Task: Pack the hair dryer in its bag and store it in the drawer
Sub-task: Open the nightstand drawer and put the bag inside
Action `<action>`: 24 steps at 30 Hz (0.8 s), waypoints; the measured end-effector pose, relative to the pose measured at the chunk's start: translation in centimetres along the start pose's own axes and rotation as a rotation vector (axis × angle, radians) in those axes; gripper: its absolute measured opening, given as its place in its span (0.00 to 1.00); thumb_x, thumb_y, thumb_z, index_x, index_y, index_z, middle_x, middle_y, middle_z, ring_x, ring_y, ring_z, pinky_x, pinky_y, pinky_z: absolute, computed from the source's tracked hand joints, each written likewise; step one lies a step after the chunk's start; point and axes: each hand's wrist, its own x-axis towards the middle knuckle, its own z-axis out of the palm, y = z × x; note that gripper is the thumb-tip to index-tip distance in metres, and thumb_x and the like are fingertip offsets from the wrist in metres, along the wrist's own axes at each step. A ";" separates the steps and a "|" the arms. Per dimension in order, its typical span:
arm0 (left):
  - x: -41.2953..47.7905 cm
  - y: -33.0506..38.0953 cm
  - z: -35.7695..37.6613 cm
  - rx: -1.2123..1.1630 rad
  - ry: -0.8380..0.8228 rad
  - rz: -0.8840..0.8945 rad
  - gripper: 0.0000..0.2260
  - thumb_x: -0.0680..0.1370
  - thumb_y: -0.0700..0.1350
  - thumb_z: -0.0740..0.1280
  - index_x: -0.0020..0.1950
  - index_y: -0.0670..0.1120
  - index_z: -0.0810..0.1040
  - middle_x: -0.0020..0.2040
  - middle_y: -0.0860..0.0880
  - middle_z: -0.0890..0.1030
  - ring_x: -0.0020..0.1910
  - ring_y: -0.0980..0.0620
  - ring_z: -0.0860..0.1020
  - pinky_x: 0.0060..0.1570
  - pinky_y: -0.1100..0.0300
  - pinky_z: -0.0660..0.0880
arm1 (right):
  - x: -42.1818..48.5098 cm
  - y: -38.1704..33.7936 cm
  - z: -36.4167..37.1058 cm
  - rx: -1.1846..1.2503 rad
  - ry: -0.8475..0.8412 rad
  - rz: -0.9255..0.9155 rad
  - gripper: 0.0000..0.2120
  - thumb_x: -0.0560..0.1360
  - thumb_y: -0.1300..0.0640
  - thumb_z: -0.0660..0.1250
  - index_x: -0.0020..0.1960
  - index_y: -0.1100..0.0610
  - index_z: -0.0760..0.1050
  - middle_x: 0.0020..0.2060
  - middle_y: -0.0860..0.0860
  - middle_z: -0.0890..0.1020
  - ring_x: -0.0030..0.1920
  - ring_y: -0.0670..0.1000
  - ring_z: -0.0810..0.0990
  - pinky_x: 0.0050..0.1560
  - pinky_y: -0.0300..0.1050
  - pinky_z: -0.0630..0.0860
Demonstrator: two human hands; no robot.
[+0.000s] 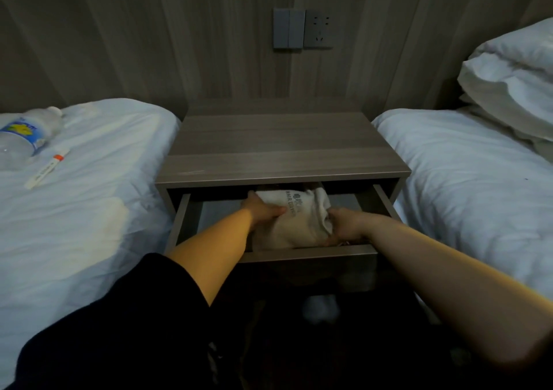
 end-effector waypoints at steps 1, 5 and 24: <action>-0.5 0.3 -0.1 0.135 0.010 0.021 0.47 0.69 0.51 0.75 0.75 0.40 0.48 0.74 0.39 0.61 0.71 0.41 0.64 0.67 0.50 0.66 | 0.0 0.0 0.1 0.009 0.003 0.013 0.35 0.68 0.52 0.74 0.70 0.56 0.63 0.62 0.55 0.76 0.58 0.55 0.77 0.58 0.49 0.76; -3.5 2.2 -0.3 0.693 -0.014 0.155 0.32 0.76 0.55 0.65 0.75 0.44 0.57 0.74 0.39 0.60 0.71 0.40 0.62 0.68 0.49 0.63 | -1.3 -0.1 0.2 -0.080 0.118 -0.009 0.25 0.67 0.45 0.73 0.60 0.52 0.71 0.49 0.51 0.82 0.46 0.51 0.82 0.49 0.50 0.80; -11.4 3.2 -0.6 1.133 -0.114 0.781 0.16 0.73 0.54 0.68 0.57 0.49 0.77 0.55 0.48 0.78 0.54 0.49 0.74 0.53 0.53 0.72 | -9.6 -1.1 0.9 -0.281 0.476 -0.236 0.13 0.69 0.46 0.71 0.48 0.52 0.78 0.40 0.48 0.78 0.46 0.51 0.78 0.47 0.47 0.75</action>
